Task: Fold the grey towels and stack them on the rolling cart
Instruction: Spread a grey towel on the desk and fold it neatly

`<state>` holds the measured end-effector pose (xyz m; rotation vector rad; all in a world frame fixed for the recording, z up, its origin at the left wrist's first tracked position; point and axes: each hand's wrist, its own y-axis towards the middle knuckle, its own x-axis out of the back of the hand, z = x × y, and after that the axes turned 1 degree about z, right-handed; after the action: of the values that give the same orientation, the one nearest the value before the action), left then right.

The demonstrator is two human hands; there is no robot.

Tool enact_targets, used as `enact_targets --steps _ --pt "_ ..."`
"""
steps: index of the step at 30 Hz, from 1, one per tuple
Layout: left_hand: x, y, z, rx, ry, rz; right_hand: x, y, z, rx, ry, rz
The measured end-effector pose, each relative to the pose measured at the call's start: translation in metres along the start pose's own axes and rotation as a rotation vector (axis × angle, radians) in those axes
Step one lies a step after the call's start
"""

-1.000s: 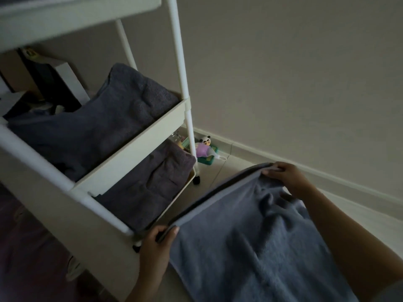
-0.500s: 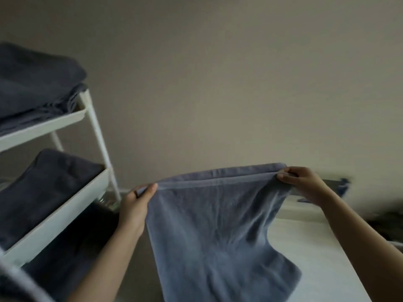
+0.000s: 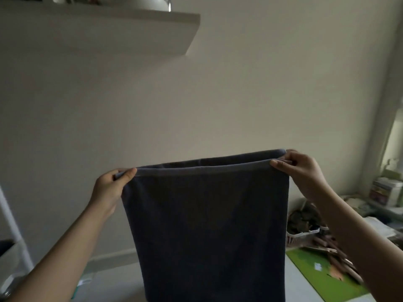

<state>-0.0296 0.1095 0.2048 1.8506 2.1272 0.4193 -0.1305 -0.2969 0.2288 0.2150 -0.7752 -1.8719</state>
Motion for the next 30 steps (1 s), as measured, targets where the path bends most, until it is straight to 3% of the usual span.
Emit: enact_targets --steps 5,9,11,17,21,26,30 --pt "-0.020 0.002 0.004 0.040 -0.034 0.031 0.005 -0.011 0.000 -0.035 0.064 -0.138" --pt "-0.027 0.004 0.011 0.110 -0.088 0.050 0.003 -0.021 0.000 0.234 -0.253 -0.266" --pt "-0.027 0.005 0.012 0.129 -0.092 0.064 -0.001 -0.023 0.002 0.386 -0.396 -0.250" --pt "-0.024 0.013 0.012 0.162 -0.083 0.059 -0.002 -0.027 0.003 0.513 -0.483 -0.072" --pt "-0.017 0.017 0.012 0.178 -0.084 0.046 0.006 -0.027 -0.001 0.466 -0.498 -0.075" --pt "-0.016 0.016 0.000 0.132 -0.091 0.080 0.014 -0.023 -0.001 0.177 -0.410 -0.115" --pt "-0.011 0.018 -0.010 0.100 -0.118 0.064 0.019 -0.014 0.003 0.135 -0.376 -0.159"
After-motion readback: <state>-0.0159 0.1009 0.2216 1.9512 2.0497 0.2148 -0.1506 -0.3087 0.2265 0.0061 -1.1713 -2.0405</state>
